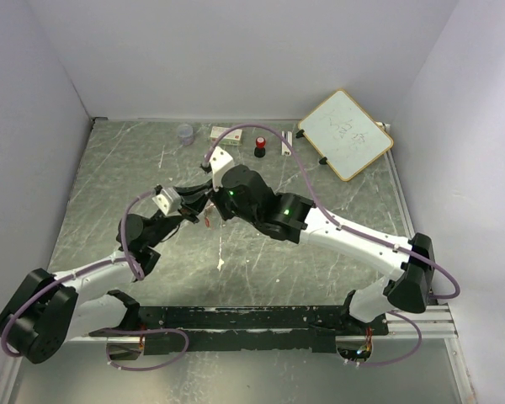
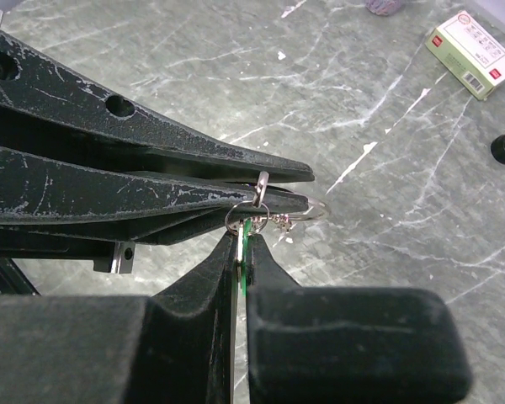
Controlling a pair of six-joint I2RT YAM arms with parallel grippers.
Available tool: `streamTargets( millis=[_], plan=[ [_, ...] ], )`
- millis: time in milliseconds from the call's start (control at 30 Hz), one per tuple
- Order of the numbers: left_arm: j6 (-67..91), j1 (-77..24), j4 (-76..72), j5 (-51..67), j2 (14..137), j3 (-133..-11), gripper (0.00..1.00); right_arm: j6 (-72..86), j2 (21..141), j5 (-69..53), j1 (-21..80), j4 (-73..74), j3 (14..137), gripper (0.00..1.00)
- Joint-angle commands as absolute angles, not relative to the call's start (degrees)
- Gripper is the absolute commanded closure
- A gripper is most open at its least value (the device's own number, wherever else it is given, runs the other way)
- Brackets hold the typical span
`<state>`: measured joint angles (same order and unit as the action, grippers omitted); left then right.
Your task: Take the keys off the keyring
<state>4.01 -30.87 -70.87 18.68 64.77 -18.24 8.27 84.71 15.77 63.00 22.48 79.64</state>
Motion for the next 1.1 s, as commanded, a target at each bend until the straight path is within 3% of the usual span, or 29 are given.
streamTargets(
  millis=[0, 600, 1067],
  plan=[
    [4.25, -30.14, -83.32, 6.82, 60.94, -19.59, 0.93, 9.94, 84.82, 11.05, 64.27, 33.35, 75.63, 1.00],
    [3.90, -30.13, -80.79, 1.78, 53.25, -18.80, 0.93, 10.94, 85.43, 18.33, 64.06, 36.42, 74.53, 1.00],
    [8.06, -30.14, -83.64, 0.04, 48.36, -17.27, 0.93, 11.91, 86.97, 15.93, 63.93, 31.22, 72.04, 1.00]
  ],
)
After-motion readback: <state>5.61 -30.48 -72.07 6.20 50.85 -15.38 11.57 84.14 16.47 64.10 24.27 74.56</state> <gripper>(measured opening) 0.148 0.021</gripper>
